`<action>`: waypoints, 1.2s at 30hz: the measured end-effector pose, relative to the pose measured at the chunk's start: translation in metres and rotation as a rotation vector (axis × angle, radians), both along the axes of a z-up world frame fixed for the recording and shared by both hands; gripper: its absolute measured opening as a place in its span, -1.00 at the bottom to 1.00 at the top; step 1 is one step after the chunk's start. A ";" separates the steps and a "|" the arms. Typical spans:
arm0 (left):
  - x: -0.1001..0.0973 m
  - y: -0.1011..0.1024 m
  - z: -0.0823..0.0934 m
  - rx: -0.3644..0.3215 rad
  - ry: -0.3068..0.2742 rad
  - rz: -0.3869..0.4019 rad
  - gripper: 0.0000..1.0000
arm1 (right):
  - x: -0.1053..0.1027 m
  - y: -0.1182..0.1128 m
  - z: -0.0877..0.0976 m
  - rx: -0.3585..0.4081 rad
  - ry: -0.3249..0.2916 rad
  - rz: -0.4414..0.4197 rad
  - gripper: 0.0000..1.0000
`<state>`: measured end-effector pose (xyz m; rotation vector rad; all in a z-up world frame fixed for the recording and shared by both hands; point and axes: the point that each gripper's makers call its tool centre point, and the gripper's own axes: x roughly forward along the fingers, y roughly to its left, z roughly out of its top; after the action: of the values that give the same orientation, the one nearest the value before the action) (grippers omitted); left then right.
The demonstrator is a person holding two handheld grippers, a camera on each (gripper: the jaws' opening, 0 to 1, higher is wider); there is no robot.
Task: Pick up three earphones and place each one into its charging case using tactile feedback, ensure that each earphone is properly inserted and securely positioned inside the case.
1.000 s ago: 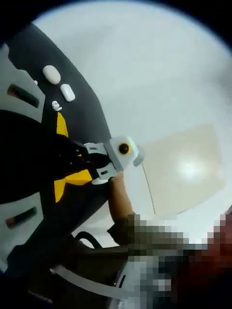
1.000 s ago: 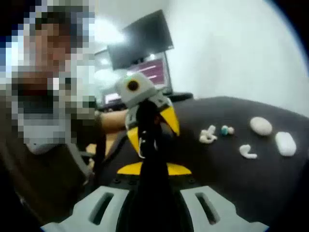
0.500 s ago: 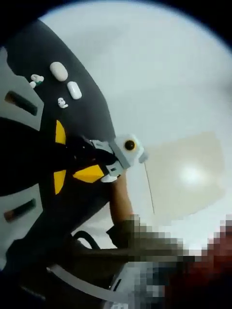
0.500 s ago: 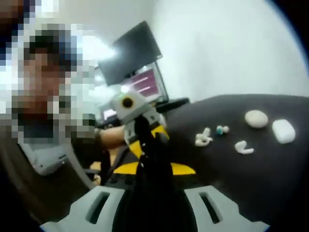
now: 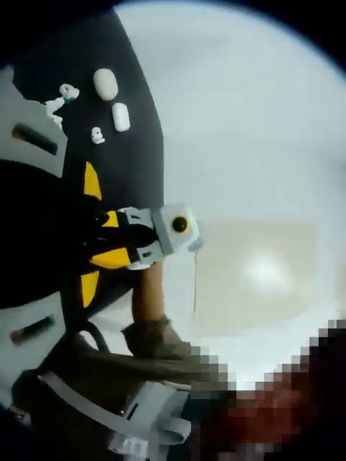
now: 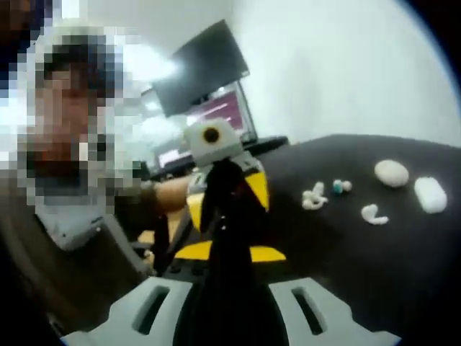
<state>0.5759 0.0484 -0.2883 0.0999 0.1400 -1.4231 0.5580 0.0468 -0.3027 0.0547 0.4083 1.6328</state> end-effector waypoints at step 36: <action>0.014 0.001 -0.013 0.150 -0.370 0.122 -0.26 | 0.034 0.001 -0.005 -0.023 0.272 -0.157 -0.63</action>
<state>0.5896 0.0489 -0.3016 0.4673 -0.0526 -1.2493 0.5918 0.0482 -0.3081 0.2871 0.6159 1.4691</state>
